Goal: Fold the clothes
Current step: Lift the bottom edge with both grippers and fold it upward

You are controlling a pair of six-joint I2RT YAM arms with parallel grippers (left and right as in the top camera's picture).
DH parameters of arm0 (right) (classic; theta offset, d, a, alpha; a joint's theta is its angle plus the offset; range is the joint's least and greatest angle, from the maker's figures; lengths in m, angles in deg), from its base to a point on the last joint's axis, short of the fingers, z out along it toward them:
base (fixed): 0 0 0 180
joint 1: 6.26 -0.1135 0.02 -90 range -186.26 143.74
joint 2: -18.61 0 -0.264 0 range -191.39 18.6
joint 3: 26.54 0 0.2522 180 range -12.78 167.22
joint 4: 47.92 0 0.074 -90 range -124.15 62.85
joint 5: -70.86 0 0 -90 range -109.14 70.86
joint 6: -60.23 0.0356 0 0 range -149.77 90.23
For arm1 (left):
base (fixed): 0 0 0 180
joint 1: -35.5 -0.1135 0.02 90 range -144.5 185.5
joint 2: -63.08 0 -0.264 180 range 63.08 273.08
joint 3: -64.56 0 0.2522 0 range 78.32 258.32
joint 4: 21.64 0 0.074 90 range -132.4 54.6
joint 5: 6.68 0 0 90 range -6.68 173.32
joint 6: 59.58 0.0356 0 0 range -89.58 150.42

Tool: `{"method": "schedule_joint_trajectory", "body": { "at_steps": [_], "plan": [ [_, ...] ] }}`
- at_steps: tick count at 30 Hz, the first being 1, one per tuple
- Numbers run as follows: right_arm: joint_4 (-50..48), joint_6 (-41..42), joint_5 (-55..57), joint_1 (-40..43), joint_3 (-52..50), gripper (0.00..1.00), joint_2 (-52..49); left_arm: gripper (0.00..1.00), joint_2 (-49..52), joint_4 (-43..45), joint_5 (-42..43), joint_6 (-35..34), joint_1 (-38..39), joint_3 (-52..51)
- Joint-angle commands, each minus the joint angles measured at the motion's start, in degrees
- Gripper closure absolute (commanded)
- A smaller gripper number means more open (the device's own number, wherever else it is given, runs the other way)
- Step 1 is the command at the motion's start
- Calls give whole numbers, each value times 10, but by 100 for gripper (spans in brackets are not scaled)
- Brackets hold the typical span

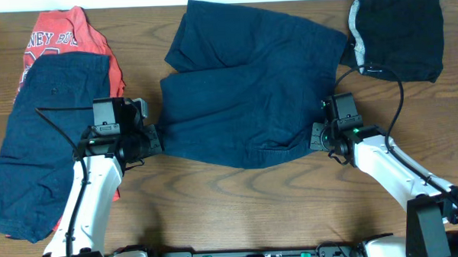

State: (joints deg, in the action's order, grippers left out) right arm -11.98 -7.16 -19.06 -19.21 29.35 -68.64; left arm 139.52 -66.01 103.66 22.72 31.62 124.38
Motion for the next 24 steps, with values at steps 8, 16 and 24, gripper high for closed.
{"method": "schedule_joint_trajectory", "body": {
  "at_steps": [8, 16, 24],
  "plan": [
    [182, 20, -38, 40, 66, 99, 133, 94, -64, -21, -10, -1, -3, 18],
    [355, 11, -29, 111, 147, 99, 245, 94, -199, -63, -49, -17, -3, 19],
    [472, 8, -29, 141, 226, 99, 308, 94, -348, -89, -78, -52, -3, 20]
  ]
}}
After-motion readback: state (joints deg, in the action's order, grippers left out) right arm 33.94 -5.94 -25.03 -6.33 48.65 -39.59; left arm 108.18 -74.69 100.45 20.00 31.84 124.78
